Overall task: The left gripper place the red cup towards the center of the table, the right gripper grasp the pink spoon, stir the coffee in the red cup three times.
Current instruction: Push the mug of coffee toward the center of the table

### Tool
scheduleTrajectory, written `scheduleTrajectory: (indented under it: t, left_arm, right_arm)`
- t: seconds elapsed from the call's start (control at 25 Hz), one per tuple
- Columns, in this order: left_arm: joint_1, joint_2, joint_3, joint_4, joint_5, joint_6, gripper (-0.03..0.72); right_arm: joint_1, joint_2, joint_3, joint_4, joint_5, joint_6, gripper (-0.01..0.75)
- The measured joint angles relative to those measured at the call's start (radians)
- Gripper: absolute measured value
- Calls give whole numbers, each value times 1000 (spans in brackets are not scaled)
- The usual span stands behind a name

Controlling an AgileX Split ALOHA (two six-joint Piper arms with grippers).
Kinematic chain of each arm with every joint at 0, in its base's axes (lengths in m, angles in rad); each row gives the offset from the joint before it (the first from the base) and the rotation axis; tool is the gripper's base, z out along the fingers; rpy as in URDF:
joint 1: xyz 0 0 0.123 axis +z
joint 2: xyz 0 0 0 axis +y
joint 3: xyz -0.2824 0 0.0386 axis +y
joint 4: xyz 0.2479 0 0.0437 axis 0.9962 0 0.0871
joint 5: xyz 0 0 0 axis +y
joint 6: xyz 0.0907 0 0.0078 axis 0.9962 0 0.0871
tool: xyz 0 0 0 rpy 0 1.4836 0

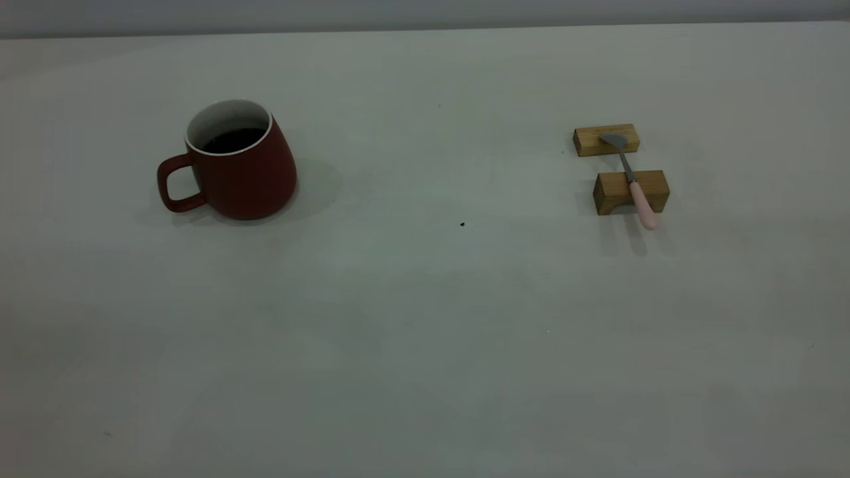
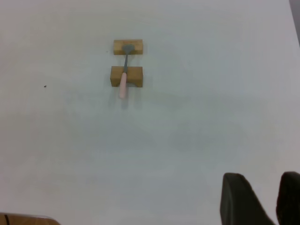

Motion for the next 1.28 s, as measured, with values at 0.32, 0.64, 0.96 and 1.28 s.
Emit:
scheduleTrajectory:
  t: [0.32,0.64,0.96,1.28]
  left_arm:
    - [0,0,0,0,0,0,586]
    - [0,0,0,0,0,0,586]
    - [0,0,0,0,0,0,586]
    - [0,0,0,-1,-1,-28,586]
  right_arm:
    - [0,0,0,0,0,-1,237]
    - [0,0,0,0,0,-1,237]
    - [0,0,0,0,0,0,237]
    - [0,0,0,0,0,0,237]
